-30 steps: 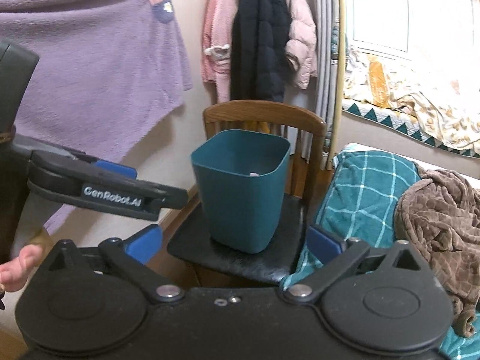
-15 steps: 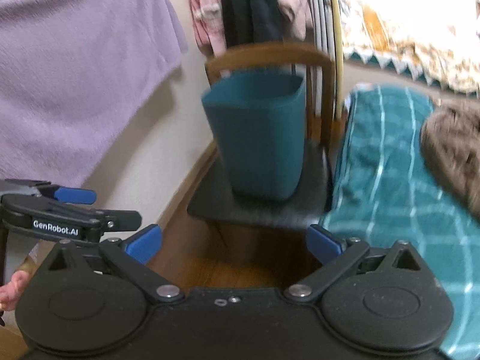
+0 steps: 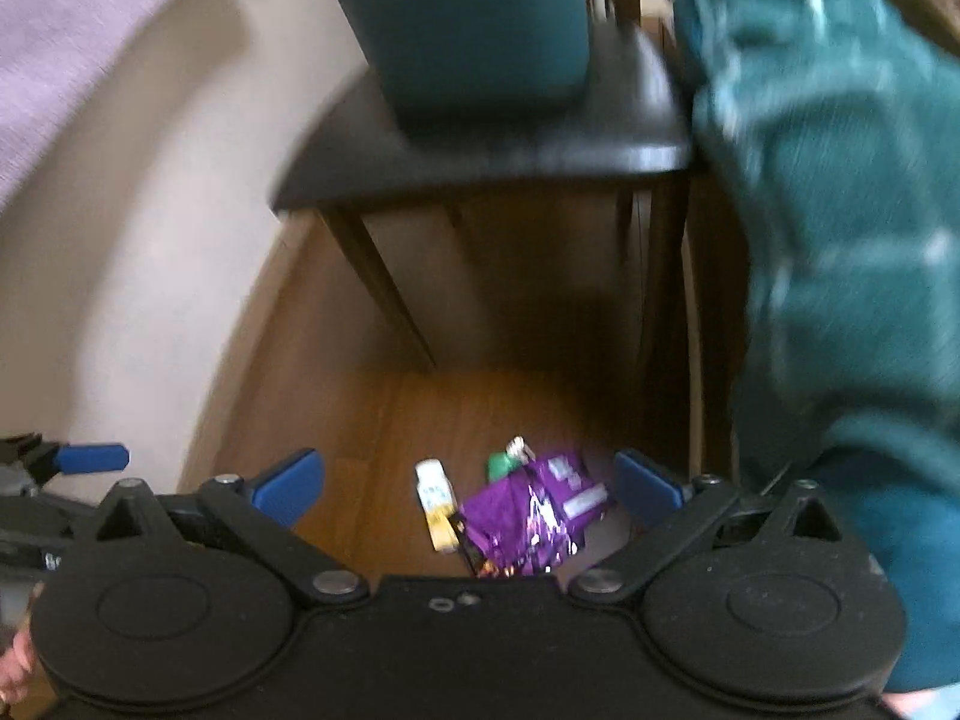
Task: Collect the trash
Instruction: 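Grasp the small red wrapper with the left tool while the right tool grasps the purple snack bag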
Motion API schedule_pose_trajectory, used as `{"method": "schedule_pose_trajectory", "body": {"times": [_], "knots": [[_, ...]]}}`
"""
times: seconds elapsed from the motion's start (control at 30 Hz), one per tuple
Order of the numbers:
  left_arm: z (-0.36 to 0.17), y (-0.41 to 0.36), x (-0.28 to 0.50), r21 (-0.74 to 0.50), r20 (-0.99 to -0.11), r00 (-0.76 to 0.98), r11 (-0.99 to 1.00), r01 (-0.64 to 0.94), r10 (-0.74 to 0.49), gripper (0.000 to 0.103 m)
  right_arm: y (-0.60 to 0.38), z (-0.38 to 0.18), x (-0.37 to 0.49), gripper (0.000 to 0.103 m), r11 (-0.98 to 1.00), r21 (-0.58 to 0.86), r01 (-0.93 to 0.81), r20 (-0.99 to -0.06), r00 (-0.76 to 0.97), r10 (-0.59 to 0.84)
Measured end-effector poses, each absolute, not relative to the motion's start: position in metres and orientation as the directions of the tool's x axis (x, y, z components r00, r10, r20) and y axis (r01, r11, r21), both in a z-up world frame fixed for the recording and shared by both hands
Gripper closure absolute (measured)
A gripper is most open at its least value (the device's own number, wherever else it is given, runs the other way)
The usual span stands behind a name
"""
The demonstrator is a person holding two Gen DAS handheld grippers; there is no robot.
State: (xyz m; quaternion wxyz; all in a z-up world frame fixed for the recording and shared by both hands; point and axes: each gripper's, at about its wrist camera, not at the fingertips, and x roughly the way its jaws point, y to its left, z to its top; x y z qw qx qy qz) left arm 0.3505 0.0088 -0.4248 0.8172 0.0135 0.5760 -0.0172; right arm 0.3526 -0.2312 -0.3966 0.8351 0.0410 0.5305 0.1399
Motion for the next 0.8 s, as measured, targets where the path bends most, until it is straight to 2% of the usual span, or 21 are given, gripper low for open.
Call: {"method": "schedule_pose_trajectory", "body": {"times": [0.23,0.47,0.8], "knots": [[-0.561,0.001,0.332,-0.004,-0.972,0.236,0.999,0.052,-0.016,0.001,-0.229,-0.532,0.361,0.001,0.970,0.171,-0.175,-0.912,0.344,0.223],[-0.681,-0.001,0.305,-0.021,-0.995,0.098,0.999,0.024,-0.024,0.001,-0.230,-0.654,0.371,0.003,0.978,0.190,-0.091,-0.942,0.265,0.208],[-0.781,0.000,0.292,-0.054,-0.999,-0.008,0.999,-0.001,-0.054,0.001,-0.268,-0.776,0.372,0.003,0.861,0.356,0.363,-0.931,0.218,0.292]]}}
